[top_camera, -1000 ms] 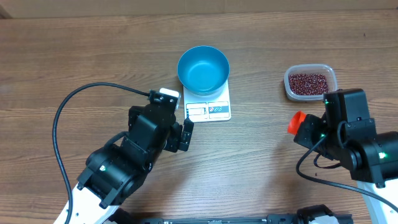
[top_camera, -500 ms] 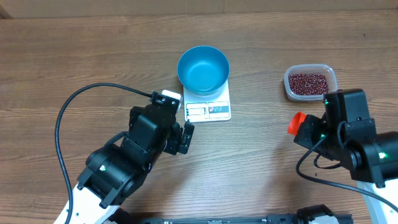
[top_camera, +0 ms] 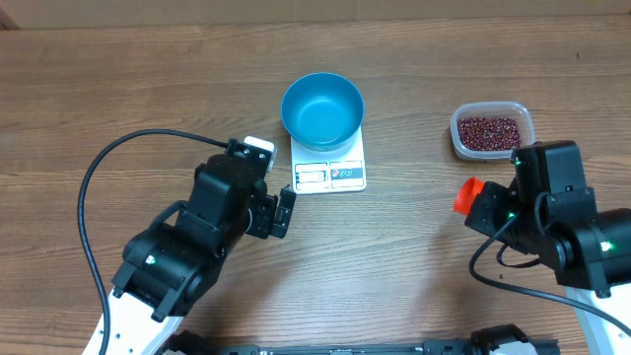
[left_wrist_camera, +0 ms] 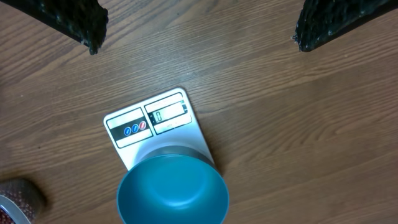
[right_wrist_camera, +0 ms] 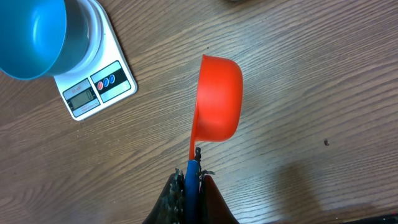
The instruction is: Scoop item into bowl and weigh 150g on scale
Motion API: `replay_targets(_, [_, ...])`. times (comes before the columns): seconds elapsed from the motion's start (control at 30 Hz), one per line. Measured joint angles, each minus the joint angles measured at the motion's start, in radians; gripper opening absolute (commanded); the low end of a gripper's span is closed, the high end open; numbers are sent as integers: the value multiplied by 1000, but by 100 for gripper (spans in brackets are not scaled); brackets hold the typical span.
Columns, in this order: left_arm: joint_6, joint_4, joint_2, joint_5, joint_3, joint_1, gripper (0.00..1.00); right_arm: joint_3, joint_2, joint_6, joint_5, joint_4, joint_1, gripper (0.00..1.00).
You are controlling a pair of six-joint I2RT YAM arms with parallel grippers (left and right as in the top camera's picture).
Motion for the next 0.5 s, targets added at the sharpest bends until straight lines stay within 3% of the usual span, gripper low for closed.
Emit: replay_targets(0.5, [23, 7, 41, 35, 0, 15, 99, 0, 0, 0, 1, -2, 0, 4])
